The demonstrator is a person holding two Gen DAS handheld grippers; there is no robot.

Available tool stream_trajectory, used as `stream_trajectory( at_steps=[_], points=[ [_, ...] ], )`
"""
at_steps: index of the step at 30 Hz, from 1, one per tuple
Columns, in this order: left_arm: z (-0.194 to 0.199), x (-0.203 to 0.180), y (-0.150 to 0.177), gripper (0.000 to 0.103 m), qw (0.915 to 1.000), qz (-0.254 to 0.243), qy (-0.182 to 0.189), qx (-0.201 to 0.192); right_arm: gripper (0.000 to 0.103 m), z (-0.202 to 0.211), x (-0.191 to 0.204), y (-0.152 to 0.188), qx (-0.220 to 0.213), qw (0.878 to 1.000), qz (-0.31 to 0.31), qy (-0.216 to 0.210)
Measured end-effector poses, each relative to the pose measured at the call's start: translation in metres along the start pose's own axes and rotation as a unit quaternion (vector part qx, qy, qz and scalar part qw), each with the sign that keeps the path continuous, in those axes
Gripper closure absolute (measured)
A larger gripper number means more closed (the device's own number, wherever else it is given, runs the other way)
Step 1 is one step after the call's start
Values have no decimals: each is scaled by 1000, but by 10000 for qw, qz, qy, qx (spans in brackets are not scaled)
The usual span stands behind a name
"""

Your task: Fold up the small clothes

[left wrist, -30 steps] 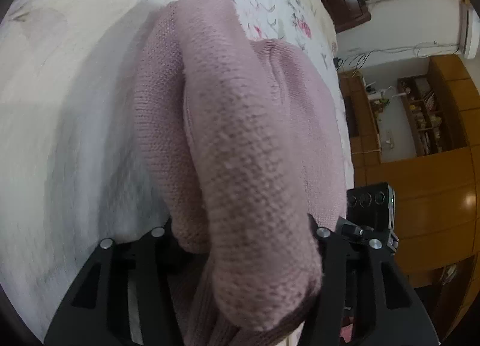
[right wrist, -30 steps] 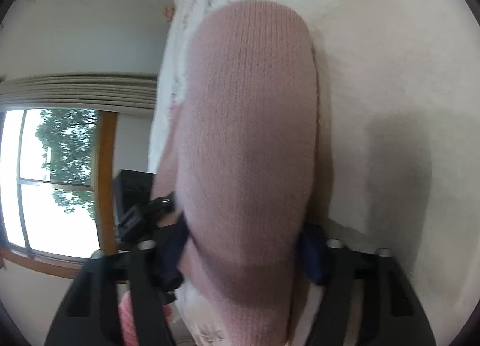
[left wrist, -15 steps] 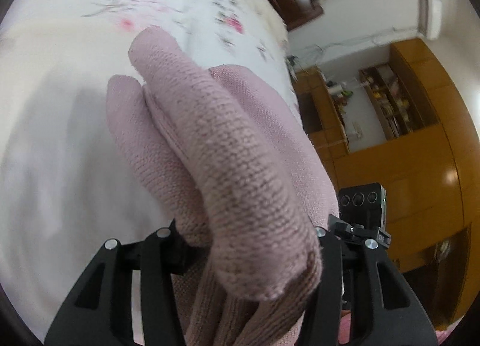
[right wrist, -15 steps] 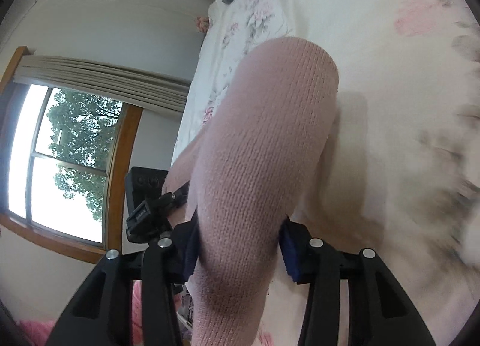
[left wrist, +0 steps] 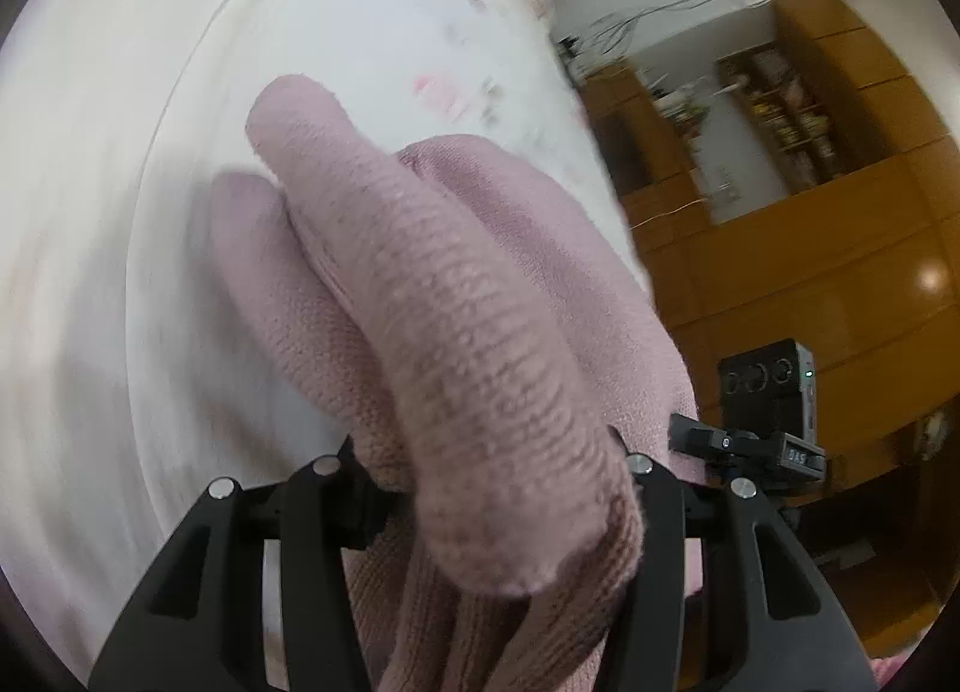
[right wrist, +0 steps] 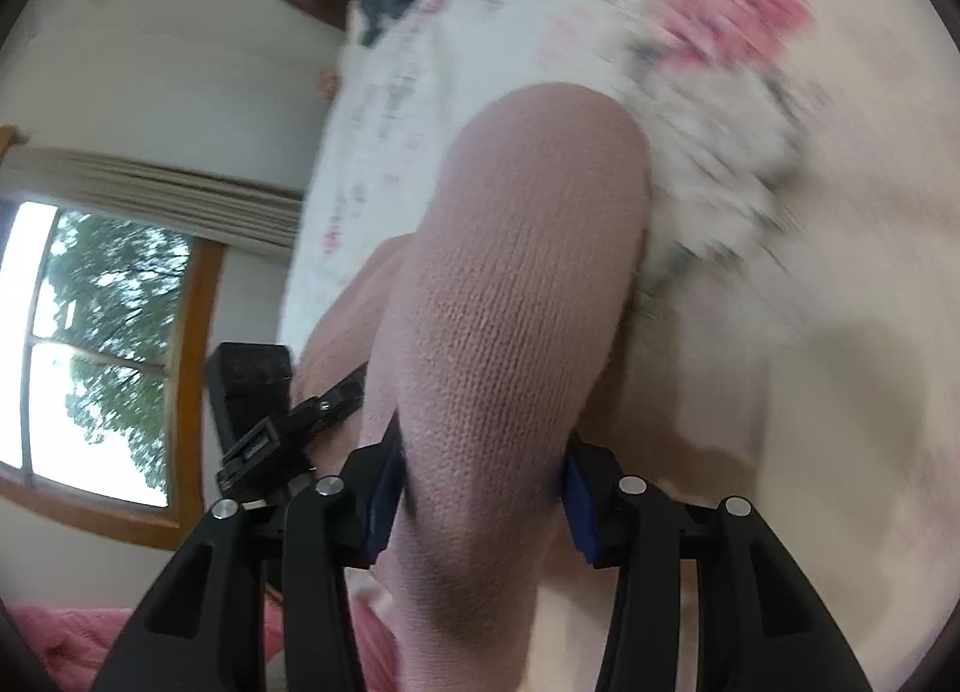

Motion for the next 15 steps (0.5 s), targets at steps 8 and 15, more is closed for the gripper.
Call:
stream_trajectory(
  at_steps=[8,15],
  points=[
    [-18,29,11,39,9996,235,-98,120,51,-28,-29,19,-26,9999,-160,43],
    [9,22,12,35,9981,380,-477,120,41,-27,-16,37,145,9979,100,627]
  ],
)
Point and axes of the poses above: each gripper's, at about its wrist camera, not at the fingertips, and z roughly against the way its jaws point, x to its left, y to its underside, the point moved 4 cm from there along -z, roughly the way its jaws point, and after that the axes turned 11 degrees about x, right-handed, at the moved point
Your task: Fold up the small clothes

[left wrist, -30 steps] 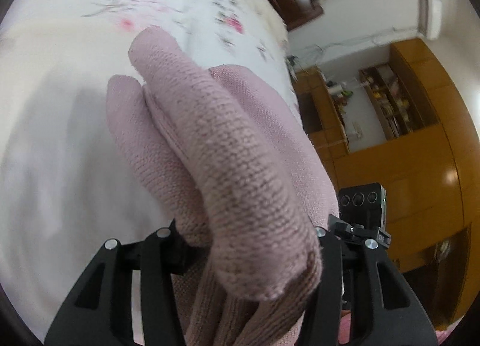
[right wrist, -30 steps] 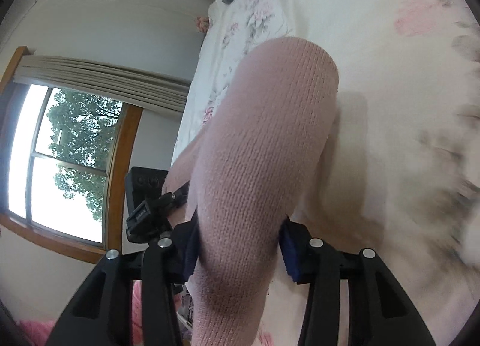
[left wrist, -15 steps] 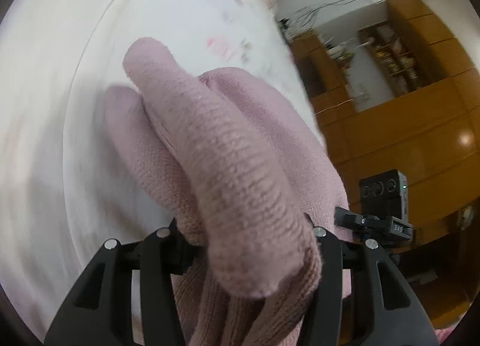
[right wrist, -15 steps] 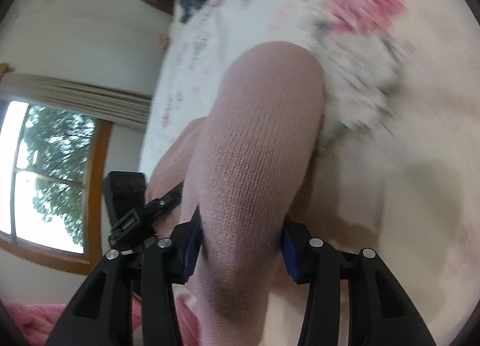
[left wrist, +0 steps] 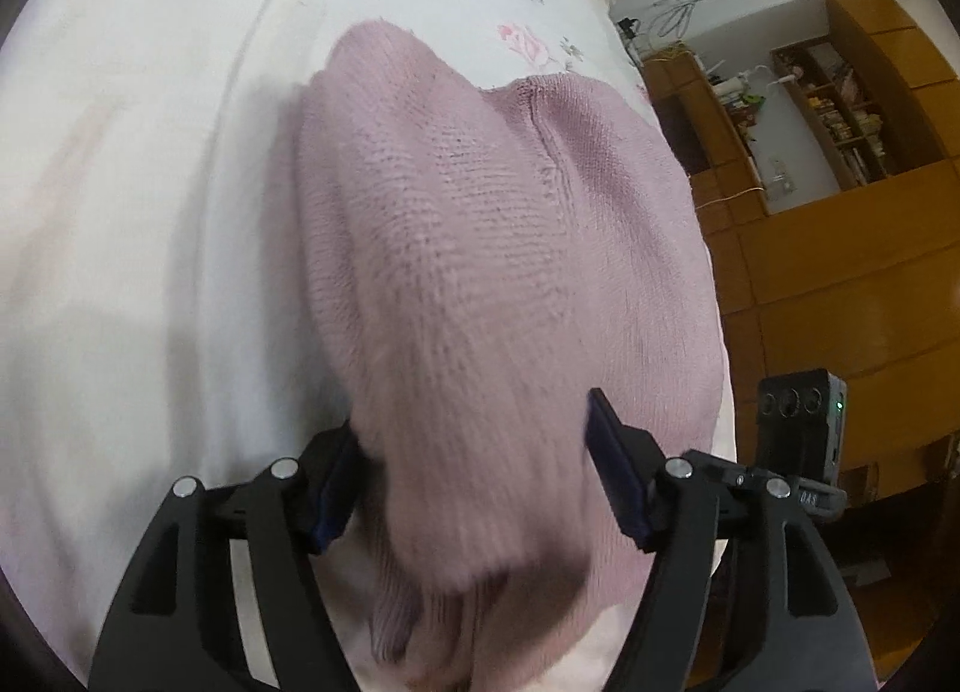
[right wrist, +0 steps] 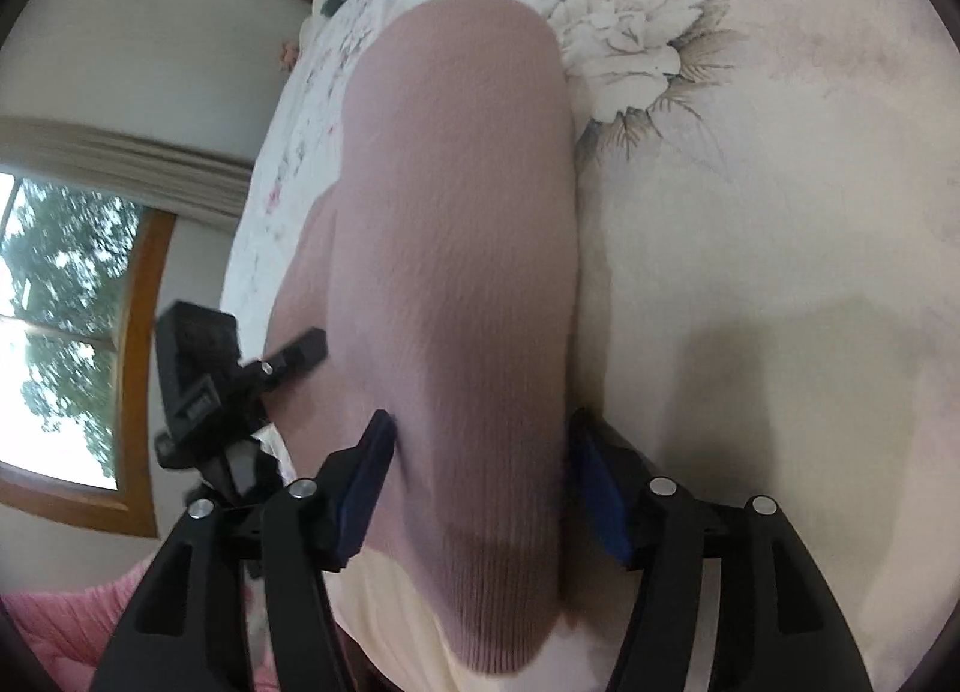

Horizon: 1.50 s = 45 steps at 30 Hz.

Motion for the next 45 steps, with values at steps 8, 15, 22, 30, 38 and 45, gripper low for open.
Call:
stream_trajectory(
  at_steps=[8,15,22,30,38,45],
  points=[
    [27,-36,47,30,9928,-834,-843,-173,41,1,0,32,82,9999,45,115],
    [11,-33,52,30,9895,-802,-1203,46,55,-2,-7,52,5,9998,-168,47],
    [0,-15,52,33,9861,-678,-1503,177,78,12,5,60,-95,9998,60,136],
    [-8,-5,52,32,9834,-723,-1645,261,79,-4,6,61,63,9989,11,472],
    [-3,-4,58,32,9826,-685,-1698,300,76,-10,4,62,-1,9982,-207,571],
    [26,-19,75,33,9810,-655,-1816,214,41,10,20,82,-278,9921,-229,1202]
  ],
)
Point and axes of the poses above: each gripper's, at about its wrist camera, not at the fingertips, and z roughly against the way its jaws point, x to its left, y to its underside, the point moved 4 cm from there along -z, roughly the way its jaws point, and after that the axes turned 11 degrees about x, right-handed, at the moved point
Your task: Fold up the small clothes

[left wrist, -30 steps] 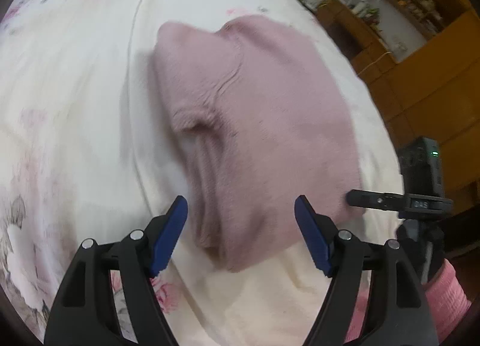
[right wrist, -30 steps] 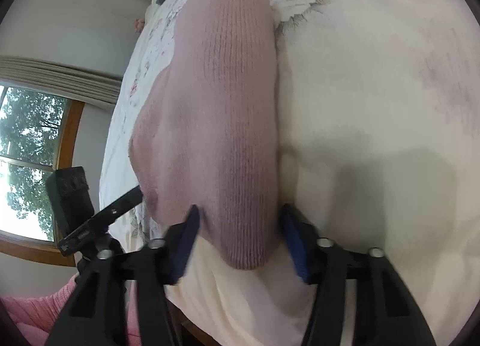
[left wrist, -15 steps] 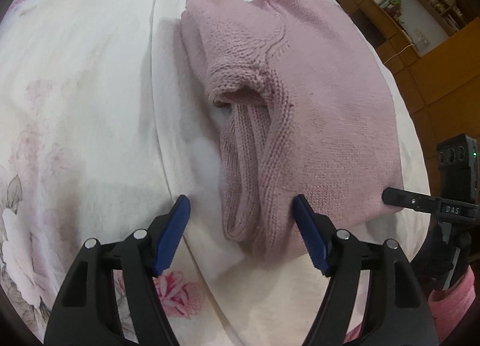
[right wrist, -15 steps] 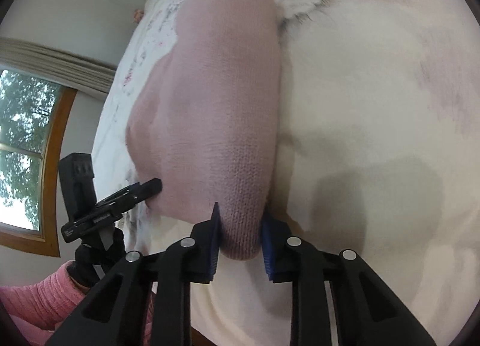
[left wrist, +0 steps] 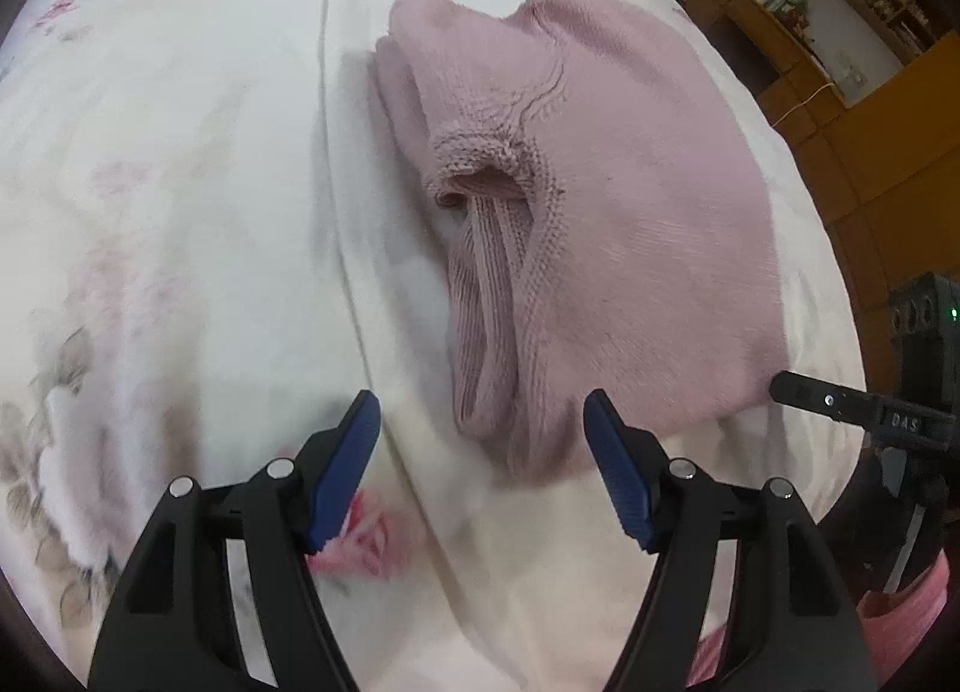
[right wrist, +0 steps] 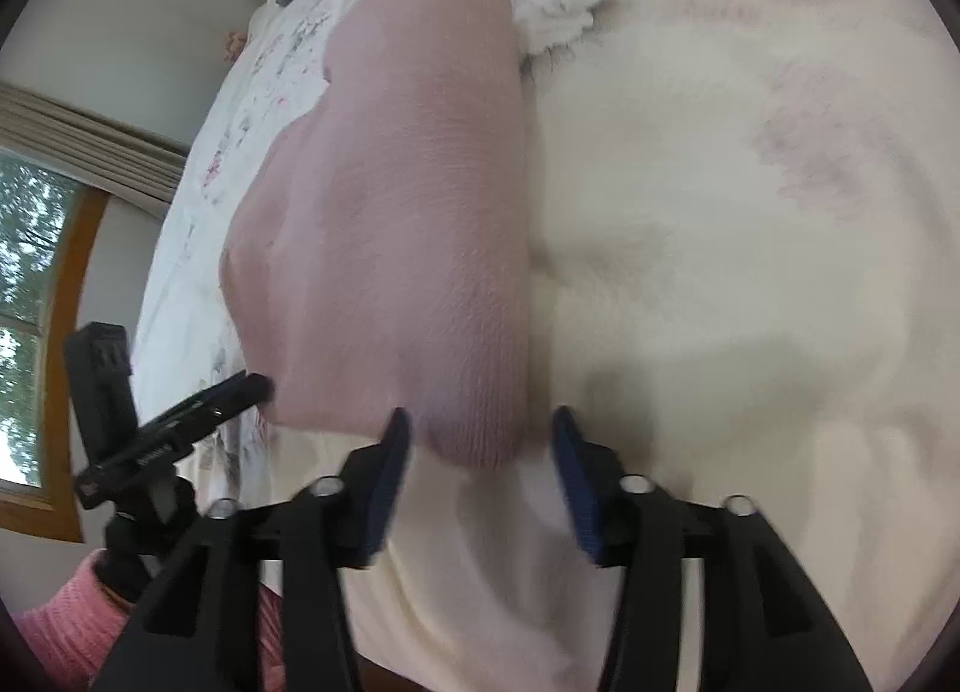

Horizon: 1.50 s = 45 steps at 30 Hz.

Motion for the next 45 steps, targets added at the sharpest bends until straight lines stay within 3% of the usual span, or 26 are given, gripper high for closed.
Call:
stream_trajectory(
  at_steps=[1,3,7,12,22,24,45],
  points=[
    [5,0,5,33,10000,-5,-37,-24,31,6,1,5,-91,9999,-25,110],
    [17,-5,12,32,9999,-26,-131,-74,25,15,5,14,-221,9988,-77,422],
    [35,-14,30,26,9997,-50,-153,-167,20,25,9,30,-287,9931,-46,1139],
    [52,-25,51,20,9993,24,-267,-274,17,34,24,51,-332,9844,217,1712],
    [75,-41,89,13,9971,36,-634,-411,4,53,53,83,-457,9753,351,2131],
    [84,-43,93,13,9965,55,-680,-480,4,59,60,85,-494,9709,369,2313],
    [146,-80,108,12,9873,49,-1254,-970,4,111,105,90,-1035,9580,508,2625]
  ],
)
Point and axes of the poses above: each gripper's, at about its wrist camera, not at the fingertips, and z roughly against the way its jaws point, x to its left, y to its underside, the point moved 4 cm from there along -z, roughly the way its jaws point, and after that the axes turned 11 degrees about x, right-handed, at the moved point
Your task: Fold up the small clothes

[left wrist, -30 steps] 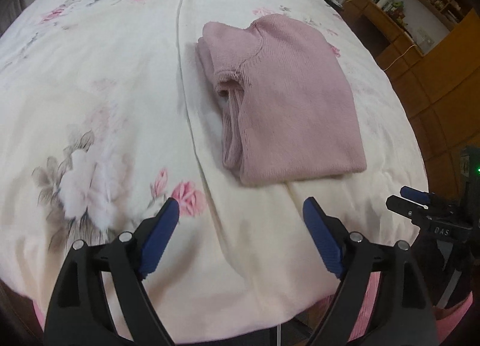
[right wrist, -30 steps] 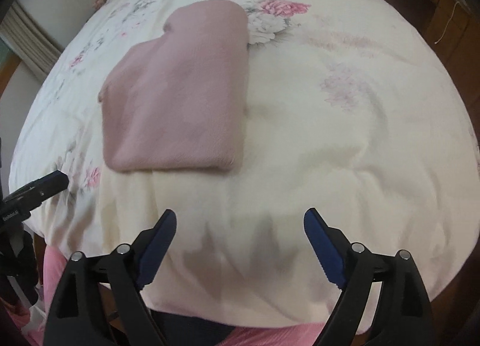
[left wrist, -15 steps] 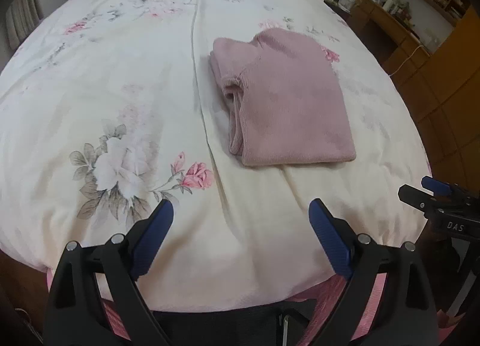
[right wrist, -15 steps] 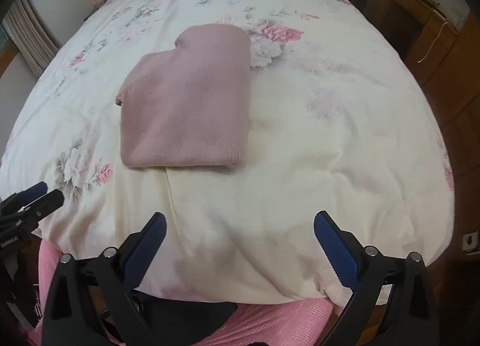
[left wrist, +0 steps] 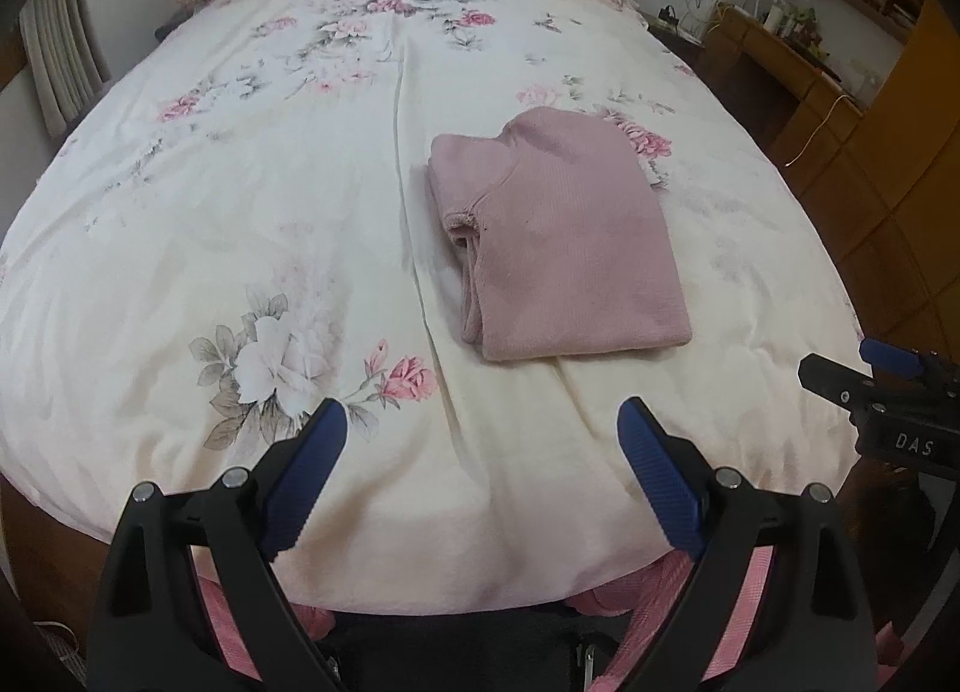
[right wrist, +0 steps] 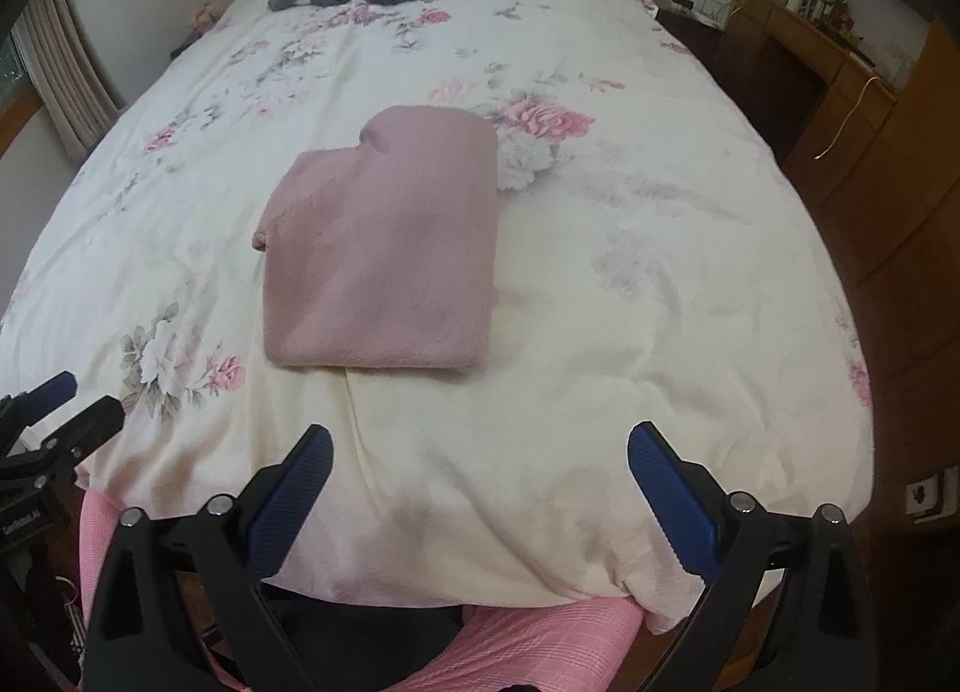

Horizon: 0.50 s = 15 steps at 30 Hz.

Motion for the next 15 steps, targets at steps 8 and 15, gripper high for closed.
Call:
stream_trajectory(
  at_steps=[8,15],
  points=[
    [7,-9,-2,12,9999,-38,-123,-111,4,12,-3,-3,-89,9999,10,63],
    [6,-16,-2,12,9997,-80,-224,-105,4,15,-3,-3,-155,9999,4,78]
  ],
)
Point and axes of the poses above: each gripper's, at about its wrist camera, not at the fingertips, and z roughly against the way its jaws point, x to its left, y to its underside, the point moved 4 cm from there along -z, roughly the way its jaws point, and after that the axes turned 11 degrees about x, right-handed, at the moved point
